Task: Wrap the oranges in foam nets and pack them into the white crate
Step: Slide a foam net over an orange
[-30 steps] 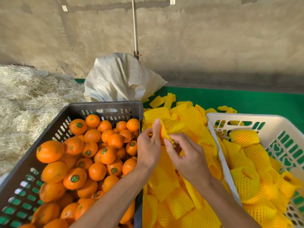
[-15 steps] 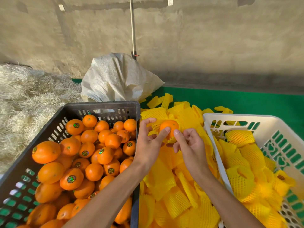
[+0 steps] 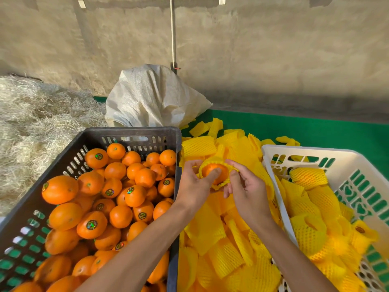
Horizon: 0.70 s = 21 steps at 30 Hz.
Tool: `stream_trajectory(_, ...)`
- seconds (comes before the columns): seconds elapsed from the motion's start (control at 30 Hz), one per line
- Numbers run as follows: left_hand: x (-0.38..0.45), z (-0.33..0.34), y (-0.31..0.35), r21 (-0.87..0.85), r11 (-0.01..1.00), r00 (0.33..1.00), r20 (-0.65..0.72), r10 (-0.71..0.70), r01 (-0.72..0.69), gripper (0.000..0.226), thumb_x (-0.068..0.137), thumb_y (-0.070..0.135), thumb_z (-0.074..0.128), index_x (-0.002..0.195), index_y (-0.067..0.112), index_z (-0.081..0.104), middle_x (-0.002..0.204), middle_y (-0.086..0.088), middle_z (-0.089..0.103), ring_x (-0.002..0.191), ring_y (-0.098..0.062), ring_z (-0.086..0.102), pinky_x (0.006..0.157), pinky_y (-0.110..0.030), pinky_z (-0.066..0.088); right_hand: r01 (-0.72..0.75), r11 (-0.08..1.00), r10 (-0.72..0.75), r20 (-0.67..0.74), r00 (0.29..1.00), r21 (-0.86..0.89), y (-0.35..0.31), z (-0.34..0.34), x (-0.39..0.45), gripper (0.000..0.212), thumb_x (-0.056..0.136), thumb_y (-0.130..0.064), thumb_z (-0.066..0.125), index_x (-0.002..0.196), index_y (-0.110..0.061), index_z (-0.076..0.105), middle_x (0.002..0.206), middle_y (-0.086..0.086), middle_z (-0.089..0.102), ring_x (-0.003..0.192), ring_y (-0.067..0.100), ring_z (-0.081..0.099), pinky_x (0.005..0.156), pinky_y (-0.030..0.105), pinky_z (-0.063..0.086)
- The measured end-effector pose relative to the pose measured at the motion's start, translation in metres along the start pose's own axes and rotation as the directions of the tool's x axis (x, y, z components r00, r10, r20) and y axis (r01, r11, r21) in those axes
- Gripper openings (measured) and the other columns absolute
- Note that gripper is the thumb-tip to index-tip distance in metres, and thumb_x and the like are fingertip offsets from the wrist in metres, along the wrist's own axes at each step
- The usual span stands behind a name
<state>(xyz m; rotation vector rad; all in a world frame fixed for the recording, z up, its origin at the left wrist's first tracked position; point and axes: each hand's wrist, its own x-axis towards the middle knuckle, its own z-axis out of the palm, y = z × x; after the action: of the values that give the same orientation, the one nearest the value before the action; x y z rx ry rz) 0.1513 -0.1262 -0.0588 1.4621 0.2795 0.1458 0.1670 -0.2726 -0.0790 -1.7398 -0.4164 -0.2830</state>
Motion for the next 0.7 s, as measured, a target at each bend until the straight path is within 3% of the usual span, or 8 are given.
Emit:
stream_trajectory(0.1, -0.001, -0.001, -0.001, 0.147, 0.978, 0.982, -0.093, 0.161, -0.147, 0.057, 0.087, 0.043, 0.082, 0.132, 0.031, 0.050, 0.134, 0.007, 0.057, 0.107, -0.019, 0.067, 0.080, -0.040, 0.064, 0.000, 0.997, 0.003, -0.049, 0.999, 0.077, -0.007, 0.002, -0.002, 0.034, 0.103, -0.044, 0.047, 0.129, -0.029, 0.063, 0.063, 0.001, 0.063, 0.058, 0.019, 0.065, 0.064, 0.039, 0.061)
stream_trajectory(0.17, -0.003, -0.004, 0.000, 0.188, 0.946, 0.955, -0.089, 0.283, -0.263, 0.058, 0.088, 0.041, 0.081, 0.138, 0.035, 0.051, 0.140, 0.015, 0.053, 0.122, -0.002, 0.057, 0.090, -0.023, 0.057, -0.232, 0.941, 0.249, -0.039, 0.968, 0.247, -0.012, 0.002, 0.002, 0.055, 0.093, -0.071, 0.045, 0.121, -0.027, 0.062, 0.066, 0.003, 0.063, 0.057, 0.029, 0.068, 0.056, 0.048, 0.061)
stream_trajectory(0.23, -0.003, -0.004, 0.003, 0.197, 0.913, 0.933, 0.028, 0.358, -0.357, 0.059, 0.093, 0.026, 0.078, 0.145, 0.034, 0.051, 0.147, 0.016, 0.051, 0.132, 0.012, 0.045, 0.096, -0.008, 0.046, -0.497, 0.809, 0.489, 0.108, 0.865, 0.314, -0.016, 0.002, 0.007, 0.075, 0.078, -0.092, 0.039, 0.112, -0.029, 0.062, 0.077, 0.005, 0.072, 0.062, 0.036, 0.072, 0.053, 0.046, 0.060)
stream_trajectory(0.3, -0.005, -0.002, 0.007, 0.192, 0.910, 0.919, 0.228, 0.323, -0.368, 0.059, 0.095, 0.008, 0.073, 0.146, 0.034, 0.054, 0.157, 0.012, 0.045, 0.145, 0.005, 0.036, 0.109, -0.017, 0.042, -0.603, 0.739, 0.569, 0.201, 0.797, 0.300, -0.017, 0.002, 0.008, 0.077, 0.070, -0.096, 0.042, 0.109, -0.034, 0.065, 0.090, 0.009, 0.076, 0.064, 0.035, 0.072, 0.053, 0.041, 0.059)
stream_trajectory(0.4, -0.011, 0.002, 0.012, 0.145, 0.957, 0.899, 0.402, 0.175, -0.251, 0.065, 0.091, -0.004, 0.069, 0.143, 0.035, 0.059, 0.161, 0.013, 0.040, 0.149, 0.002, 0.030, 0.117, -0.029, 0.035, -0.623, 0.699, 0.625, 0.123, 0.771, 0.352, -0.012, 0.002, 0.009, 0.064, 0.077, -0.081, 0.060, 0.115, -0.030, 0.067, 0.081, 0.010, 0.072, 0.059, 0.021, 0.063, 0.050, 0.033, 0.052)
stream_trajectory(0.57, 0.000, -0.021, 0.027, 0.149, 0.869, 0.880, 0.020, 0.475, -0.473, 0.033, 0.101, -0.002, 0.059, 0.130, 0.010, 0.068, 0.130, -0.001, 0.069, 0.124, -0.011, 0.062, 0.101, -0.024, 0.052, -0.473, 0.457, 0.628, 0.104, 0.772, 0.753, -0.005, -0.010, 0.016, 0.092, 0.074, -0.088, 0.051, 0.129, -0.015, 0.061, 0.089, 0.011, 0.071, 0.058, 0.018, 0.059, 0.050, 0.030, 0.049)
stream_trajectory(0.63, 0.018, -0.047, 0.025, 0.333, 0.804, 0.819, -0.135, 0.558, -0.493, 0.027, 0.103, 0.001, 0.053, 0.124, 0.008, 0.068, 0.122, -0.003, 0.070, 0.117, -0.012, 0.065, 0.097, -0.024, 0.053, -0.412, 0.470, 0.570, 0.088, 0.817, 0.781, -0.004, -0.016, 0.018, 0.099, 0.074, -0.092, 0.044, 0.135, -0.015, 0.057, 0.098, 0.012, 0.073, 0.059, 0.020, 0.060, 0.049, 0.031, 0.049)
stream_trajectory(0.7, 0.036, -0.076, 0.007, 0.586, 0.728, 0.834, -0.153, 0.530, -0.355, 0.027, 0.102, 0.002, 0.053, 0.125, 0.010, 0.066, 0.122, -0.005, 0.068, 0.115, -0.017, 0.063, 0.092, -0.028, 0.052, -0.391, 0.557, 0.517, 0.062, 0.854, 0.733, -0.005, -0.017, 0.018, 0.090, 0.080, -0.088, 0.041, 0.134, -0.018, 0.058, 0.101, 0.012, 0.073, 0.059, 0.021, 0.061, 0.047, 0.031, 0.049)
